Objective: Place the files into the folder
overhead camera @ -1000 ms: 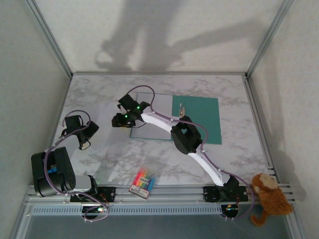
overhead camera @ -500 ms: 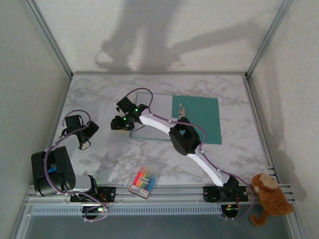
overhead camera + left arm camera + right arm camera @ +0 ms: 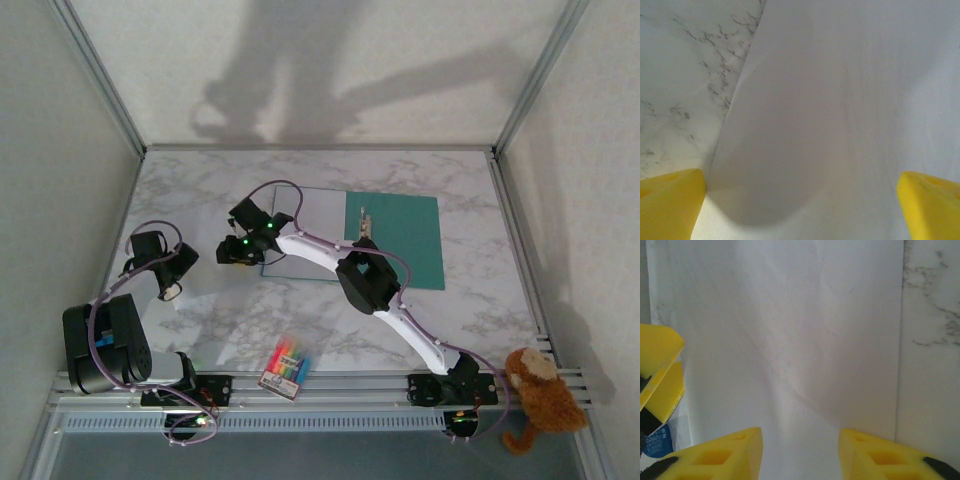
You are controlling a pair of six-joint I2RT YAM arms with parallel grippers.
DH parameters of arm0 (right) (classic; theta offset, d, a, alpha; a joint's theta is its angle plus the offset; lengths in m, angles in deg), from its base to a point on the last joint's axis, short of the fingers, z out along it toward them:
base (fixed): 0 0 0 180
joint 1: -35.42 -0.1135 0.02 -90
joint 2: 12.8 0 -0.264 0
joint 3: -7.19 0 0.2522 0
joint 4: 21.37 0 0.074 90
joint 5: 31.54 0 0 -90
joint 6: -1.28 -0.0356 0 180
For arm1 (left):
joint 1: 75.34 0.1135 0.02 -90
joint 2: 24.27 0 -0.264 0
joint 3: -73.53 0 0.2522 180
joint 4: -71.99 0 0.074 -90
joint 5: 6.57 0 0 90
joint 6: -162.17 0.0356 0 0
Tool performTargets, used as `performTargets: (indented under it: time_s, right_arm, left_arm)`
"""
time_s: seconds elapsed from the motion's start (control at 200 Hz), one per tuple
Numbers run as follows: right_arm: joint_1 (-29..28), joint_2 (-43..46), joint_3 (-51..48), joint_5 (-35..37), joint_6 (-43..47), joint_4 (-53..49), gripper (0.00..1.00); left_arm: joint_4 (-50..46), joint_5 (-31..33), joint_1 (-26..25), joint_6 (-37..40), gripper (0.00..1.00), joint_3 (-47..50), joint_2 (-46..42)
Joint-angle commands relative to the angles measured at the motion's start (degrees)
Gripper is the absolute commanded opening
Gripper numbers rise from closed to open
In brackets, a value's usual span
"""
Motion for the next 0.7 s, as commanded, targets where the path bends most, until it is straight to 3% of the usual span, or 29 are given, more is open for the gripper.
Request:
performTargets:
  time_s: [0.0, 0.691]
  right_arm:
    - [-1.05, -2.1, 0.86, -0.67, -0.74, -0.79, 0.44]
    - [-1.2, -1.23, -2.02, -2.91, -2.5, 2.58, 0.44]
  left_arm:
    - [-0.83, -3.28, -1.07, 0.13, 0.98, 0.01, -0.04]
    - [-0.25, -7.87, -1.3, -2.35, 0.85, 0.76, -3.32]
